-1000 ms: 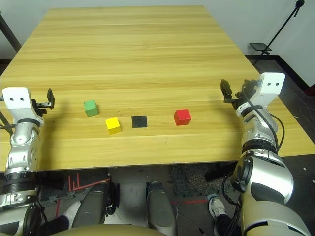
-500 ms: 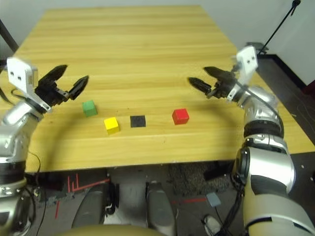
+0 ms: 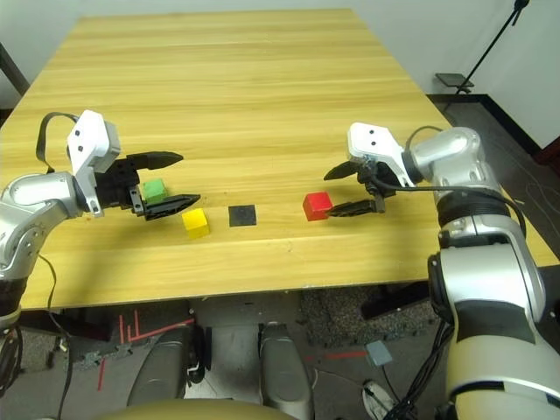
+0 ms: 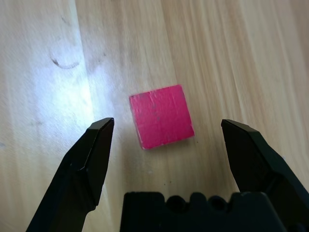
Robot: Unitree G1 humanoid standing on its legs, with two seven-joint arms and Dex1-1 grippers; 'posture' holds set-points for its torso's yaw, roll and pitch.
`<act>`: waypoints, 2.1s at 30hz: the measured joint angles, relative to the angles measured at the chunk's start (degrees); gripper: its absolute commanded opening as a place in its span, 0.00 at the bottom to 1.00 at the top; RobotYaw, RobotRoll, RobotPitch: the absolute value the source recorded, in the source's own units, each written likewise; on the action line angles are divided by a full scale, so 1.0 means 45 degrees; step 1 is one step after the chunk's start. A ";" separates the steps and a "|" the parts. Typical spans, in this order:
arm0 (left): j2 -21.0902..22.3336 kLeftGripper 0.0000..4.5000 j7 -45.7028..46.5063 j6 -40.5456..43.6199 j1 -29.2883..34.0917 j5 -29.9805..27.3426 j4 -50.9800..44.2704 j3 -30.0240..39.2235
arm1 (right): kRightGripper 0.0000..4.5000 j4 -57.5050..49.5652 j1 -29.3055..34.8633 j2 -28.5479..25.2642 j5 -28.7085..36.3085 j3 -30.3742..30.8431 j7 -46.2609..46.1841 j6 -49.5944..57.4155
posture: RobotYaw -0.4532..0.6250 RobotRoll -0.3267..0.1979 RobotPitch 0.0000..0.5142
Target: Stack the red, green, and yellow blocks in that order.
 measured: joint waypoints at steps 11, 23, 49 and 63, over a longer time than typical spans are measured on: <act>0.0401 1.00 0.0639 0.1014 0.0940 -0.0098 -0.1133 0.0552 | 0.96 0.1085 -0.0589 0.0957 -0.1410 0.0477 -0.1099 -0.0761 | 0.77 0.22 0.20; 0.0037 1.00 0.1522 0.1850 0.1339 -0.0318 -0.1555 0.0874 | 0.47 0.0823 -0.1020 0.2048 -0.1383 0.0209 -0.0169 0.0083 | 0.78 0.16 0.17; -0.0636 1.00 0.1991 0.2087 0.0176 0.0531 -0.0651 -0.0194 | 0.47 -0.7112 0.0514 0.4459 -0.1667 0.2030 -0.1197 0.6854 | 0.84 0.11 0.18; -0.0607 1.00 0.2190 0.2286 0.0416 0.0541 -0.0724 -0.0123 | 0.47 -0.7488 0.0900 0.4508 -0.1629 0.2422 -0.0941 0.6909 | 0.86 0.13 0.20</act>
